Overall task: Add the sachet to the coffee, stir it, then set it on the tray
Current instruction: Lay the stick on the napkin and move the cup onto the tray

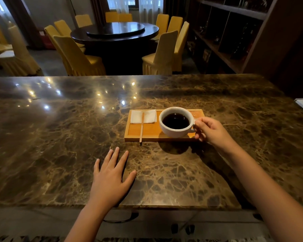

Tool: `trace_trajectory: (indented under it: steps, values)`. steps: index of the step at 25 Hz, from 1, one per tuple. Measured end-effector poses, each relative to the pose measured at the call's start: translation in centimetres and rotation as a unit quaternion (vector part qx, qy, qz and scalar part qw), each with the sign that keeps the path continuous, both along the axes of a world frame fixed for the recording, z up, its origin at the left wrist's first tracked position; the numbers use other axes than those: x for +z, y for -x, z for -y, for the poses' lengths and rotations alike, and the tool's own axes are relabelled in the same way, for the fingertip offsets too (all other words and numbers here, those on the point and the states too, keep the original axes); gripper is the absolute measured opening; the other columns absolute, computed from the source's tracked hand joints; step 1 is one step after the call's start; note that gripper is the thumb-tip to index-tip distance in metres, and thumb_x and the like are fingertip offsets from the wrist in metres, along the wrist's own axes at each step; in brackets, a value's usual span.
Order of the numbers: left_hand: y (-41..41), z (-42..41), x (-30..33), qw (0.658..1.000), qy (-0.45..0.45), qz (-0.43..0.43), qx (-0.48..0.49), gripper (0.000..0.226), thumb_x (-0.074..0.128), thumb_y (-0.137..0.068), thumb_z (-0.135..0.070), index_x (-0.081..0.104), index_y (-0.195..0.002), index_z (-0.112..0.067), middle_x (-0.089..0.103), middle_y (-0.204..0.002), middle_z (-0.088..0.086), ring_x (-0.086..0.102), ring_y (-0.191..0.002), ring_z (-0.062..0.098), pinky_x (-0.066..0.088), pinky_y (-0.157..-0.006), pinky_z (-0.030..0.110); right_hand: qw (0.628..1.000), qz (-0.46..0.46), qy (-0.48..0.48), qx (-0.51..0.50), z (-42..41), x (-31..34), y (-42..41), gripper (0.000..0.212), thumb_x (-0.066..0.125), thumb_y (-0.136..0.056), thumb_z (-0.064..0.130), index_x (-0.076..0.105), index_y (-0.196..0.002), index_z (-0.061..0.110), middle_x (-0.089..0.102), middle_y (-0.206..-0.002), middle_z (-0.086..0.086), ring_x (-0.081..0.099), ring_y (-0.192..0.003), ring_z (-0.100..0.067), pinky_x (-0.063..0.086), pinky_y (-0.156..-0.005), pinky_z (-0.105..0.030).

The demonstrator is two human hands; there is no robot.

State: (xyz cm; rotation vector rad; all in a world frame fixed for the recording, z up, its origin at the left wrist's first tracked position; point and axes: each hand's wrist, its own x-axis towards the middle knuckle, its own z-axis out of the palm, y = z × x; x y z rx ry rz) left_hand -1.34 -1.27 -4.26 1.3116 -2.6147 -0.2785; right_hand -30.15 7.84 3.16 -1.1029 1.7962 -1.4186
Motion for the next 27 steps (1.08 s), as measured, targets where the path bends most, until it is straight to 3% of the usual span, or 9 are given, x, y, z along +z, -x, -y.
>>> trace_trajectory:
  steps: [4,16,23,27]
  values:
    - [0.0,0.0,0.0,1.0,0.001,-0.008,-0.001,0.075,0.011,-0.075,-0.07,0.013,-0.142,-0.035,0.008,-0.154,-0.002,-0.005,-0.139,0.011,-0.002,-0.113,0.048,1.0,-0.004,-0.006,-0.023,1.7,-1.3,1.5,0.031,0.04,-0.097,0.016,0.055,-0.071,0.013,0.054,-0.065,-0.005,0.05,-0.054,-0.012,0.042,-0.048,-0.017]
    - [0.0,0.0,0.0,1.0,0.001,-0.01,0.003,0.074,0.012,-0.075,-0.07,0.013,-0.142,-0.036,0.005,-0.153,-0.005,-0.005,-0.139,0.01,-0.002,-0.113,0.048,0.997,0.023,-0.048,-0.057,3.4,-2.7,2.2,0.029,0.042,-0.097,0.024,0.06,-0.076,0.014,0.06,-0.067,-0.007,0.054,-0.058,-0.017,0.045,-0.059,-0.028]
    - [0.0,0.1,-0.2,1.0,-0.001,-0.017,0.003,0.074,0.014,-0.077,-0.07,0.015,-0.142,-0.035,0.007,-0.153,-0.004,-0.003,-0.139,0.011,-0.001,-0.113,0.049,0.991,-0.01,-0.081,-0.104,4.7,-1.7,2.4,0.026,0.041,-0.097,0.024,0.06,-0.098,0.006,0.061,-0.071,-0.01,0.059,-0.066,-0.024,0.049,-0.054,-0.027]
    - [0.0,0.0,-0.1,1.0,-0.002,-0.004,0.002,0.074,0.011,-0.075,-0.07,0.011,-0.142,-0.037,0.004,-0.154,-0.004,-0.006,-0.14,0.011,-0.004,-0.113,0.047,0.99,-0.02,-0.088,-0.113,5.4,-1.4,2.7,0.026,0.041,-0.096,0.024,0.06,-0.099,0.005,0.061,-0.071,-0.011,0.06,-0.068,-0.024,0.052,-0.054,-0.029]
